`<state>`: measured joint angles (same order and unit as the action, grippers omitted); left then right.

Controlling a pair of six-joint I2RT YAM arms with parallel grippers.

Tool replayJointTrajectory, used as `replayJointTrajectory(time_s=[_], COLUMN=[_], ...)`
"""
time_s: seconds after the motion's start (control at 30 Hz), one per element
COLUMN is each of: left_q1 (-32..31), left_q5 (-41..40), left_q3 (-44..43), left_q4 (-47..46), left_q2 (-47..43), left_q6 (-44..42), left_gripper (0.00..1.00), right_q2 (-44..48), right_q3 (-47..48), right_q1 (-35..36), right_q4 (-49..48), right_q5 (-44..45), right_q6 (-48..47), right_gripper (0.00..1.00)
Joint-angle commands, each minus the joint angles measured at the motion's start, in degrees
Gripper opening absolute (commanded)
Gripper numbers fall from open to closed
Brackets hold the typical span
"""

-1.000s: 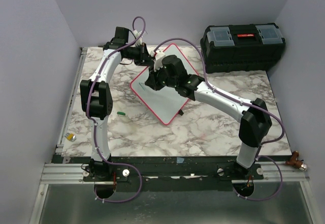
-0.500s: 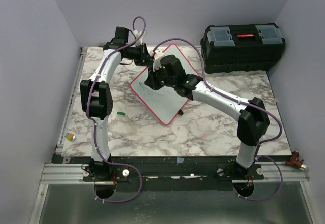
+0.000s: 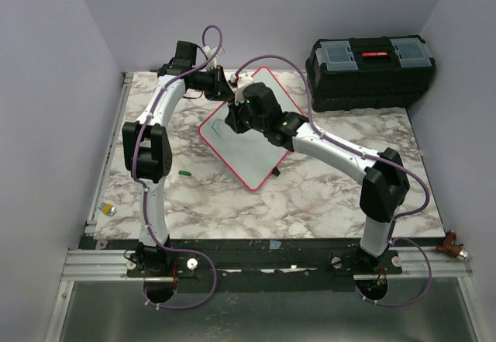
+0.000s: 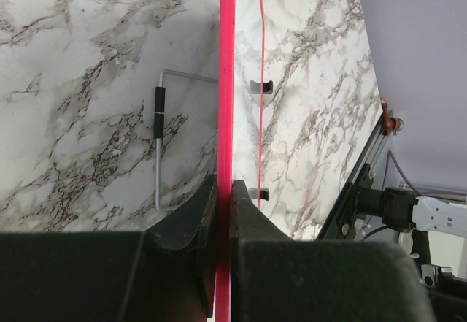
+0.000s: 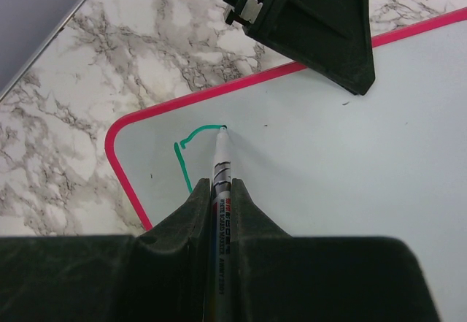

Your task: Write a sentence on the whiteboard

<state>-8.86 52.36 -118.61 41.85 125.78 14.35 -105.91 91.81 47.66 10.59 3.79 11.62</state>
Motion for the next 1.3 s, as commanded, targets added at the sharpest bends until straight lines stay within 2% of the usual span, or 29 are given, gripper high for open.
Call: replayJointTrajectory(time_s=[0.0, 0.5, 0.8, 1.13, 1.27], left_q1=[-2.47, -2.52, -2.54, -2.47, -2.47], left_q5=[-2.38, -3.17, -3.35, -3.34, -3.28], left_q3=[-0.31, -0.75, -0.84, -0.92, -0.92], left_q4=[1.84, 1.92, 1.92, 1.92, 1.97], left_q2=[-1.85, -1.85, -2.03, -2.03, -2.04], left_q6=[-3.32, -3.10, -2.92, -2.91, -2.99], left_gripper=[0.00, 0.00, 0.00, 0.00, 0.00], right_q2=[-1.59, 2.70, 2.51, 3.66, 6.36], right_q3=[0.38, -4.06, -4.02, -2.79, -4.11], right_q1=[-0.02, -0.02, 0.09, 0.12, 0.07], right_q4=[4.58, 8.47, 9.27, 9.65, 6.47], right_q5=[2.79, -3.40, -10.43, -12.04, -10.99], right_q6=[0.20, 1.65, 2.35, 2.58, 2.97], right_gripper=[0.01, 0.01, 0.01, 0.01, 0.01])
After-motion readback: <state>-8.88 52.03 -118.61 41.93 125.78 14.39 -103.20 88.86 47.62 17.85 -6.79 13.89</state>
